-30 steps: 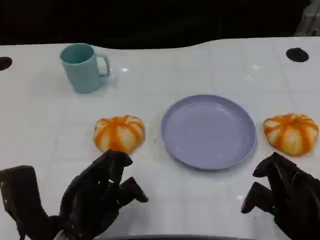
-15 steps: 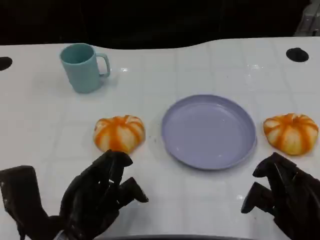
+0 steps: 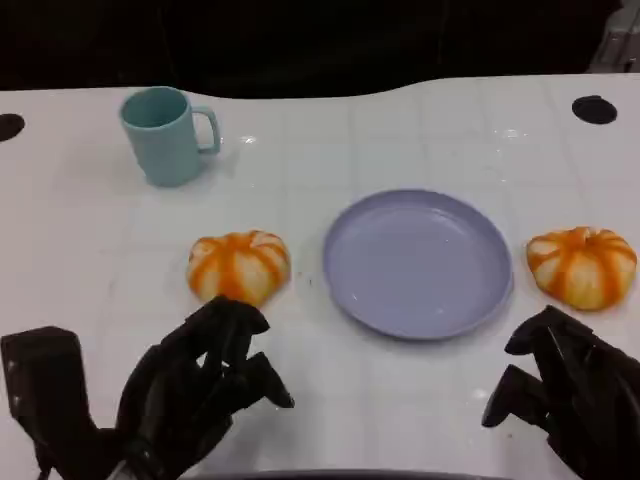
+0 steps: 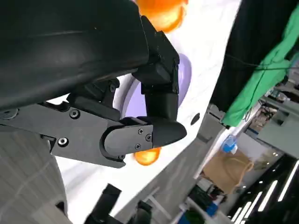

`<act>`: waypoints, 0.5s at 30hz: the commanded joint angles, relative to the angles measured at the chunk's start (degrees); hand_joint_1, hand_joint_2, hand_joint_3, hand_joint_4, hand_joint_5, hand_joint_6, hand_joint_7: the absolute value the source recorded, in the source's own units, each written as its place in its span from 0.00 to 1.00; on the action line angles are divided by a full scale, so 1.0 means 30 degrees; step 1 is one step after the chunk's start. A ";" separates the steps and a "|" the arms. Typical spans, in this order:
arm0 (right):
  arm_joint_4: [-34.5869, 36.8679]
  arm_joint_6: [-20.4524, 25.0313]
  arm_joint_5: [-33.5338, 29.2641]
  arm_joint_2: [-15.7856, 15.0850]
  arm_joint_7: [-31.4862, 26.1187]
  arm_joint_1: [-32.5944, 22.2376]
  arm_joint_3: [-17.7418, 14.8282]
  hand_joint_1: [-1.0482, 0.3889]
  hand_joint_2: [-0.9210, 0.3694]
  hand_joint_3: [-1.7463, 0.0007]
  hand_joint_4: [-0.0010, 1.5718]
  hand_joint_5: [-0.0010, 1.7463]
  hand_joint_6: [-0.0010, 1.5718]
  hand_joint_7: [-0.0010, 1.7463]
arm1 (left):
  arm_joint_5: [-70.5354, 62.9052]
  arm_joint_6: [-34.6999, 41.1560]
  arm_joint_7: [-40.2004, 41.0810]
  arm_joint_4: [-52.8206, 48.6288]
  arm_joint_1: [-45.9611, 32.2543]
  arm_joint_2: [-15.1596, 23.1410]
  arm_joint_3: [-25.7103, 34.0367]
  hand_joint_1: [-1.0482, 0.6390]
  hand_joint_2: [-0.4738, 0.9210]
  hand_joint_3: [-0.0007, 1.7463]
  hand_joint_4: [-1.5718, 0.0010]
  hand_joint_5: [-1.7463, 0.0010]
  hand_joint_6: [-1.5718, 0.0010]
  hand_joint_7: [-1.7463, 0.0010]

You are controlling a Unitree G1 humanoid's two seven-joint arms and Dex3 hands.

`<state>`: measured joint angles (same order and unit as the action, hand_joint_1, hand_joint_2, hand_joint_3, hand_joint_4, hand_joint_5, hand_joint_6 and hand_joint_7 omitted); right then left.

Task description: Grasp the bread from the table and place it into the plate.

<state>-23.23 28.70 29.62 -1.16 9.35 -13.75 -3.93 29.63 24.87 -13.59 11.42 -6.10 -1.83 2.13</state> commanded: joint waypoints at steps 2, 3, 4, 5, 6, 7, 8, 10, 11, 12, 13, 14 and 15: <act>-0.0111 -0.0015 -0.0024 -0.0003 -0.0224 0.0174 -0.0062 0.39 0.00 0.84 0.42 1.00 0.33 0.91 | -0.3134 -0.4135 -0.0765 -0.1064 0.0332 0.0910 -0.0765 0.28 1.00 0.22 0.63 0.08 0.66 0.31; -0.0015 -0.0076 -0.0097 0.0009 -0.0216 0.0239 -0.0025 0.39 0.00 0.84 0.42 1.00 0.33 0.91 | -0.4177 -0.5205 -0.0631 -0.1379 0.0537 0.1192 -0.1013 0.28 1.00 0.22 0.63 0.09 0.66 0.33; 0.0075 -0.0129 -0.0160 0.0034 -0.0219 0.0298 0.0002 0.39 0.00 0.83 0.42 1.00 0.34 0.91 | -0.5262 -0.6179 -0.0475 -0.1646 0.0732 0.1521 -0.1276 0.32 1.00 0.16 0.62 0.17 0.63 0.47; 0.0172 -0.0173 -0.0224 0.0066 -0.0229 0.0372 0.0032 0.39 0.00 0.83 0.42 1.00 0.34 0.91 | -0.6317 -0.6835 -0.0375 -0.1776 0.0943 0.1947 -0.1549 0.32 1.00 0.13 0.62 0.22 0.60 0.56; 0.0267 -0.0214 -0.0306 0.0100 -0.0240 0.0455 0.0080 0.39 0.00 0.83 0.42 1.00 0.34 0.91 | -0.7564 -0.7204 -0.0141 -0.1782 0.1159 0.2460 -0.1870 0.33 1.00 0.11 0.63 0.26 0.59 0.62; 0.0320 -0.0232 -0.0364 0.0128 -0.0242 0.0505 0.0104 0.40 0.00 0.82 0.42 1.00 0.34 0.91 | -0.8322 -0.7347 -0.0005 -0.1774 0.1274 0.2742 -0.2046 0.33 1.00 0.08 0.66 0.32 0.59 0.70; 0.0376 -0.0219 -0.0410 0.0144 -0.0226 0.0577 0.0132 0.40 0.00 0.82 0.42 1.00 0.34 0.91 | -0.9328 -0.7385 0.0131 -0.1641 0.1442 0.3212 -0.2295 0.33 1.00 0.07 0.67 0.35 0.59 0.72; 0.0414 -0.0114 -0.0396 0.0207 -0.0212 0.0673 0.0124 0.40 0.00 0.81 0.43 1.00 0.34 0.92 | -1.1071 -0.7663 0.0169 -0.1406 0.1739 0.4134 -0.2728 0.35 1.00 0.07 0.75 0.42 0.62 0.82; 0.0447 -0.0104 -0.0467 0.0231 -0.0251 0.0739 0.0147 0.40 0.00 0.81 0.43 1.00 0.34 0.92 | -1.2667 -0.7885 0.0320 -0.1214 0.2081 0.4960 -0.3072 0.35 1.00 0.08 0.77 0.44 0.62 0.84; 0.0466 -0.0112 -0.0541 0.0249 -0.0282 0.0777 0.0164 0.40 0.00 0.81 0.43 1.00 0.33 0.92 | -1.4102 -0.7919 0.0417 -0.0992 0.2401 0.5674 -0.3382 0.35 1.00 0.07 0.81 0.47 0.65 0.87; 0.0509 -0.0144 -0.0609 0.0258 -0.0281 0.0814 0.0176 0.40 0.00 0.81 0.43 1.00 0.33 0.92 | -1.5480 -0.7859 0.0518 -0.0774 0.2733 0.6309 -0.3657 0.33 1.00 0.07 0.84 0.50 0.67 0.91; 0.0578 -0.0173 -0.0634 0.0285 -0.0265 0.0863 0.0175 0.40 0.00 0.81 0.43 1.00 0.33 0.92 | -1.6937 -0.7758 0.0591 -0.0577 0.3088 0.6937 -0.3953 0.32 1.00 0.06 0.86 0.53 0.68 0.93; 0.0626 -0.0191 -0.0638 0.0305 -0.0245 0.0892 0.0167 0.40 0.00 0.81 0.43 1.00 0.33 0.92 | -1.7784 -0.7655 0.0620 -0.0464 0.3283 0.7247 -0.4118 0.31 1.00 0.07 0.86 0.56 0.68 0.95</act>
<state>-21.64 28.68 28.11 -0.03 8.89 -11.60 -3.33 -16.68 2.29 -13.04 8.25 1.22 15.96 -8.89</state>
